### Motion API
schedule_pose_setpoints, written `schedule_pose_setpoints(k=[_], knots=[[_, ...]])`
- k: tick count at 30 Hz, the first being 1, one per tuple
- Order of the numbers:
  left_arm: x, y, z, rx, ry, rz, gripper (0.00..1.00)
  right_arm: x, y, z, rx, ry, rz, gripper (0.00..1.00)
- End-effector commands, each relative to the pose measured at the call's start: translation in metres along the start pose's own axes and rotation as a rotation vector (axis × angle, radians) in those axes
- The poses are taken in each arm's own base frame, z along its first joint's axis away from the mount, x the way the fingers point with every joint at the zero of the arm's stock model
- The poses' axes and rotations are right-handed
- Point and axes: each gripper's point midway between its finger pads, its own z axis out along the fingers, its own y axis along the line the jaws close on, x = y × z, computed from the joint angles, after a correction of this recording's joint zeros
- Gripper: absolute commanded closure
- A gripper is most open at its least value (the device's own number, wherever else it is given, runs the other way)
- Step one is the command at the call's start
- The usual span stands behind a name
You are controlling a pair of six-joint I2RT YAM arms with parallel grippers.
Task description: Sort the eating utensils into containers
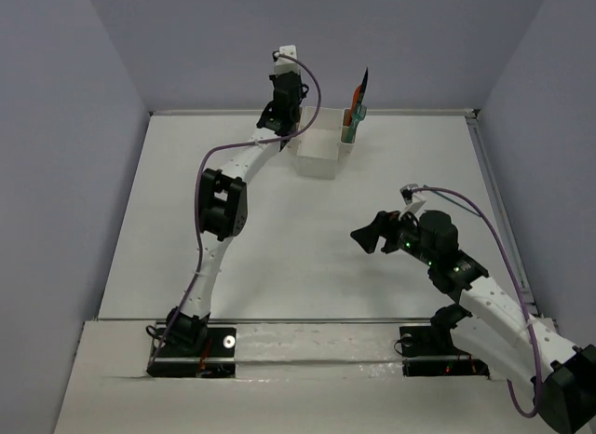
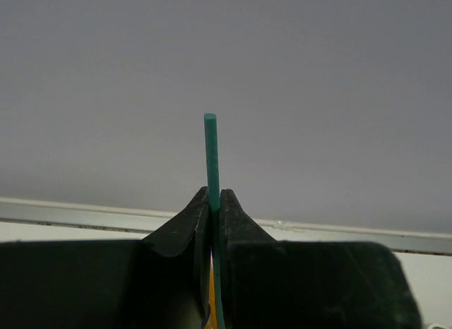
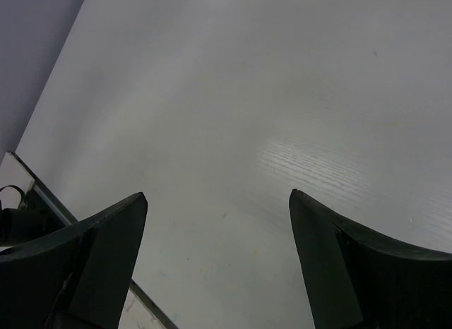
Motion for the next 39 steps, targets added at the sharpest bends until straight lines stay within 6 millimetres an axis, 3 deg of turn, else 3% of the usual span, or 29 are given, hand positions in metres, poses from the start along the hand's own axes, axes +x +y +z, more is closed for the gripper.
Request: schedule_pose_setpoints(k=[1,3,6,7,9,10,12,16,17,19,21,22,23,24,25,27,28,29,30,31,32,33,34,35,36,37,38,39], knots=[[-0.04,-0.007,0.004,0.024,-0.11,-0.048,1.0,-0.013,0.005,0.002,-0.016,-0.056,-0.011,0.13],[-0.038,-0.008,0.004,0.031,-0.108,-0.048,0.99,-0.013,0.003,0.002,-0.005,-0.055,-0.009,0.13],[-0.042,-0.009,0.003,0.035,-0.112,-0.05,0.74,-0.014,0.002,0.001,0.003,-0.059,-0.006,0.13],[-0.049,-0.009,0.001,0.037,-0.122,-0.055,0.59,-0.015,0.001,0.001,0.008,-0.062,-0.004,0.13],[-0.055,-0.009,-0.001,0.04,-0.129,-0.055,0.46,-0.016,-0.002,0.001,0.028,-0.067,0.004,0.13],[-0.059,-0.01,-0.002,0.043,-0.134,-0.056,0.34,-0.017,-0.002,0.0,0.031,-0.071,0.007,0.13],[-0.074,-0.012,-0.006,0.056,-0.149,-0.063,0.19,-0.019,-0.004,0.0,0.05,-0.075,0.023,0.13],[-0.12,-0.018,-0.021,0.098,-0.202,-0.099,0.06,-0.024,-0.016,-0.002,0.134,-0.095,0.058,0.14],[-0.146,-0.019,-0.03,0.111,-0.235,-0.115,0.04,-0.025,-0.019,-0.002,0.15,-0.1,0.065,0.14],[-0.172,-0.029,-0.044,0.156,-0.264,-0.13,0.02,-0.03,-0.029,-0.002,0.216,-0.122,0.087,0.16],[-0.216,-0.037,-0.069,0.206,-0.317,-0.153,0.01,-0.03,-0.046,-0.001,0.319,-0.118,0.107,0.19],[-0.229,-0.052,-0.083,0.243,-0.331,-0.157,0.01,-0.031,-0.052,-0.001,0.356,-0.12,0.111,0.19],[-0.259,-0.055,-0.103,0.267,-0.369,-0.171,0.01,-0.036,-0.055,-0.001,0.386,-0.127,0.111,0.2],[-0.275,-0.06,-0.116,0.296,-0.386,-0.173,0.01,-0.035,-0.067,0.001,0.449,-0.125,0.111,0.23],[-0.304,-0.067,-0.143,0.33,-0.423,-0.188,0.01,-0.037,-0.071,0.001,0.478,-0.127,0.114,0.25],[-0.316,-0.073,-0.166,0.372,-0.404,-0.2,0.01,-0.047,-0.084,0.002,0.543,-0.149,0.138,0.27],[-0.341,-0.07,-0.194,0.412,-0.412,-0.265,0.01,-0.044,-0.093,0.005,0.577,-0.134,0.146,0.27],[-0.347,-0.069,-0.207,0.439,-0.403,-0.299,0.01,-0.048,-0.1,0.006,0.605,-0.145,0.16,0.27],[-0.35,-0.066,-0.22,0.464,-0.388,-0.336,0.01,-0.051,-0.107,0.006,0.633,-0.152,0.173,0.27],[-0.303,-0.073,-0.22,0.485,-0.278,-0.34,0.01,-0.064,-0.115,0.005,0.66,-0.179,0.188,0.27],[-0.341,-0.062,-0.266,0.546,-0.343,-0.463,0.01,-0.064,-0.126,0.007,0.698,-0.171,0.199,0.27],[-0.273,-0.063,-0.267,0.548,-0.223,-0.457,0.01,-0.068,-0.133,0.006,0.726,-0.178,0.21,0.26],[-0.286,-0.048,-0.301,0.575,-0.259,-0.513,0.01,-0.082,-0.144,0.002,0.763,-0.21,0.228,0.25],[-0.281,-0.045,-0.316,0.596,-0.277,-0.559,0.01,-0.081,-0.157,0.001,0.805,-0.201,0.24,0.22],[-0.222,-0.051,-0.326,0.594,-0.163,-0.571,0.01,-0.084,-0.166,-0.003,0.837,-0.209,0.254,0.17],[-0.223,-0.043,-0.347,0.61,-0.171,-0.603,0.01,-0.094,-0.181,-0.012,0.881,-0.24,0.281,0.15],[-0.205,-0.044,-0.356,0.614,-0.138,-0.611,0.01,-0.095,-0.192,-0.016,0.91,-0.247,0.305,0.13],[-0.161,-0.042,-0.363,0.606,-0.061,-0.59,0.01,-0.098,-0.2,-0.02,0.93,-0.259,0.327,0.11]])
